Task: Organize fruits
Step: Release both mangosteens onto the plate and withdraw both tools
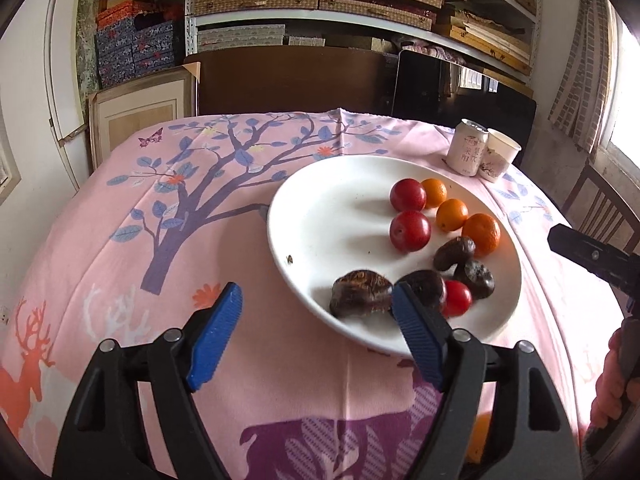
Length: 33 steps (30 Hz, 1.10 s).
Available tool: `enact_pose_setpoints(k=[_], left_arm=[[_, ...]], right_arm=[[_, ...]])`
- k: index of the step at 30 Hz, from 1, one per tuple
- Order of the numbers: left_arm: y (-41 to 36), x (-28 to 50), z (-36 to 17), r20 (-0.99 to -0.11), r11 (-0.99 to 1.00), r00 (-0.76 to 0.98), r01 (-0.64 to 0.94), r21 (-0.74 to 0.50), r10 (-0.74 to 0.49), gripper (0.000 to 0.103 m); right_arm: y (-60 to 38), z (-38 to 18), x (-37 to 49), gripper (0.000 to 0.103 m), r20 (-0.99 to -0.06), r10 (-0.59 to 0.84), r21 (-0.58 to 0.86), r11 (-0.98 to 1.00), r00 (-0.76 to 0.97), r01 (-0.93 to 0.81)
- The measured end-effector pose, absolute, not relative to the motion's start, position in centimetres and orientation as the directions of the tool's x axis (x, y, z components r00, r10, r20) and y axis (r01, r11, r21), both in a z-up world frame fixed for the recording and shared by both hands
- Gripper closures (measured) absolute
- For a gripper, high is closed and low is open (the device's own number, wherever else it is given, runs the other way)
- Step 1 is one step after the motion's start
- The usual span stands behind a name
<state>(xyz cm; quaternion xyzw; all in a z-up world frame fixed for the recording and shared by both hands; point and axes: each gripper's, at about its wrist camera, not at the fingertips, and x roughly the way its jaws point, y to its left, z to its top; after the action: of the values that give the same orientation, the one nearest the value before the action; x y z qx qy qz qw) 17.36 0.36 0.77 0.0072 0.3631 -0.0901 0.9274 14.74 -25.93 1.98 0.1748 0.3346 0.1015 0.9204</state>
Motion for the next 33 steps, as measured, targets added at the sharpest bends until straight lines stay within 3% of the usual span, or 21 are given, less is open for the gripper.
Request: enact_pose_setpoints(k=[7, 10, 15, 20, 25, 29, 33], left_arm=[[-0.2, 12.1, 0.0, -0.68, 0.964, 0.698, 0.261, -0.051, -0.224, 0.027], [-1.4, 10.0, 0.5, -0.648, 0.942, 0.707, 0.332, -0.049, -0.283, 0.019], [-4.3, 7.5, 0.5, -0.624, 0.891, 0.7, 0.454, 0.013, -0.347, 0.017], [-6.9, 7.2, -1.0, -0.653, 0.86, 0.697, 0.492, 0.133, -0.298, 0.017], [-6.4, 8.5, -1.6, -0.661, 0.882, 0.711, 0.445, 0.157, -0.241, 0.01], [-2.5, 10.2, -1.2, -0.639, 0.948, 0.767, 0.239, 0.211, -0.051, 0.011], [1.5, 10.8, -0.3, -0.669, 0.981, 0.729, 0.195, -0.001, -0.146, 0.016]], right_arm=[[-29.3, 0.7, 11.6, 0.019, -0.572, 0.315, 0.488, 0.873, 0.757, 0.005], [-30.6, 0.5, 10.7, 0.017, -0.556, 0.33, 0.537, 0.843, 0.763, 0.026], [-31.1, 0.2, 10.6, 0.017, -0.56, 0.337, 0.554, 0.831, 0.757, 0.04], [-30.5, 0.2, 10.9, 0.017, -0.576, 0.339, 0.536, 0.843, 0.744, 0.03], [-30.5, 0.2, 10.8, 0.017, -0.578, 0.337, 0.532, 0.846, 0.743, 0.03], [-30.7, 0.0, 10.8, 0.017, -0.581, 0.336, 0.538, 0.842, 0.741, 0.039], [-30.7, 0.2, 10.7, 0.017, -0.573, 0.342, 0.543, 0.839, 0.745, 0.032]])
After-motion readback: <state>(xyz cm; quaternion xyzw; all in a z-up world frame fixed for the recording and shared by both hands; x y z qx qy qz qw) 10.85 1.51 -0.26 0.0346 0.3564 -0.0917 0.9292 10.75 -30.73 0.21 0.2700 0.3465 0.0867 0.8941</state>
